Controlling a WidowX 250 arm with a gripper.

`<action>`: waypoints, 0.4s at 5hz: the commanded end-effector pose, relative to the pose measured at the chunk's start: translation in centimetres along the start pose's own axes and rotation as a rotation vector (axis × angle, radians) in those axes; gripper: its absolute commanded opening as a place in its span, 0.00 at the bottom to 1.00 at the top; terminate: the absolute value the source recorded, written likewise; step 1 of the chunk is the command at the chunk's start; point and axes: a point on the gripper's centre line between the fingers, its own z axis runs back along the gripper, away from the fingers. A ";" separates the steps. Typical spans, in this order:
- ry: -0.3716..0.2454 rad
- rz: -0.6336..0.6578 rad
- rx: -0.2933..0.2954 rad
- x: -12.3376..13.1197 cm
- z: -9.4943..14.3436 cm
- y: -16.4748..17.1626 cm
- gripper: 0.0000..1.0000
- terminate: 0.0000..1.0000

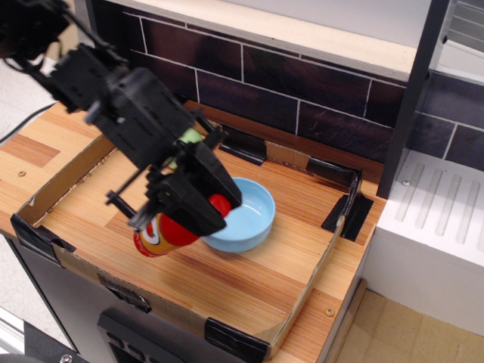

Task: Upright hot sauce bottle

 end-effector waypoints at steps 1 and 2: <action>-0.162 -0.077 0.001 -0.8 1.3 -0.3 0.00 0.00; -0.198 -0.075 0.005 -0.7 0.6 -0.1 0.00 0.00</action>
